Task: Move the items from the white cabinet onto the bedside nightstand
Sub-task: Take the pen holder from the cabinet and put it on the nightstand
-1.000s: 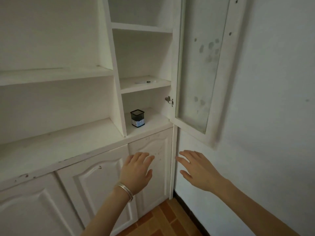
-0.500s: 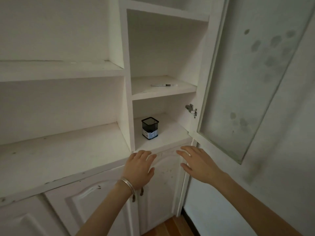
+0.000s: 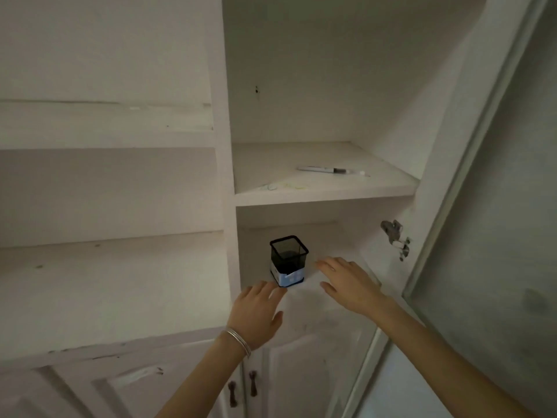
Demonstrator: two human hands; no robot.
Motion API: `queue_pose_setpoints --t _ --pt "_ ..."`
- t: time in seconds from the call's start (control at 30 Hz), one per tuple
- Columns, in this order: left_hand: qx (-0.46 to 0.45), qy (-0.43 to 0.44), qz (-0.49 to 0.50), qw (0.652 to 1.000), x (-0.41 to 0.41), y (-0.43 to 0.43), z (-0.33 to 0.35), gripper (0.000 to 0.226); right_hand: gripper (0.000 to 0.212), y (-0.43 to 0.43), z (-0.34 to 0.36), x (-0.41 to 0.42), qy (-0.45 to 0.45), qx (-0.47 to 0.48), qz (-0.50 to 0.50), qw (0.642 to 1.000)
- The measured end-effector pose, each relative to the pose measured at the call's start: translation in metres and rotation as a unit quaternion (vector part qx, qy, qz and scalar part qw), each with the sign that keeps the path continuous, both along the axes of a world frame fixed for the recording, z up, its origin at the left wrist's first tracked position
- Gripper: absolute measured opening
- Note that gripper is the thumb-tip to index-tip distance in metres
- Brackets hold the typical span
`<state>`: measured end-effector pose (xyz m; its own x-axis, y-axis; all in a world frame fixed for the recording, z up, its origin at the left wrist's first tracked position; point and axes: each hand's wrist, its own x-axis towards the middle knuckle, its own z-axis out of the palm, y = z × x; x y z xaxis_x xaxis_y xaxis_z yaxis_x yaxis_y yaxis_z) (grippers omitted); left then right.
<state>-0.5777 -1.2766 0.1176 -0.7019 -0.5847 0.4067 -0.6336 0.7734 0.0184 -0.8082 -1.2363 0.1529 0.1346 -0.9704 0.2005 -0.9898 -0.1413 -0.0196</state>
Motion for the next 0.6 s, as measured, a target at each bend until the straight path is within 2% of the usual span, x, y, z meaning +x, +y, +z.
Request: queue_pose_setpoints --t 0.27,0.37,0.43,0.6 --pt "0.046 -0.010 0.075 0.996 -0.012 -0.011 -0.023 0.052 0.044 -0.082 -0.016 -0.012 -0.001 0.015 0.083 0.996" --pt "0.055 -0.007 0.099 0.994 -0.012 -0.009 -0.028 0.053 0.030 -0.098 -0.023 -0.012 -0.017 0.003 0.110 0.994" --pt "0.064 -0.012 0.117 0.991 -0.011 -0.008 -0.030 0.053 0.019 -0.103 -0.024 -0.013 -0.045 -0.006 0.115 0.992" --pt "0.130 -0.005 0.164 0.978 -0.011 -0.003 -0.034 0.053 0.014 -0.097 -0.015 -0.021 -0.176 0.028 0.128 0.976"
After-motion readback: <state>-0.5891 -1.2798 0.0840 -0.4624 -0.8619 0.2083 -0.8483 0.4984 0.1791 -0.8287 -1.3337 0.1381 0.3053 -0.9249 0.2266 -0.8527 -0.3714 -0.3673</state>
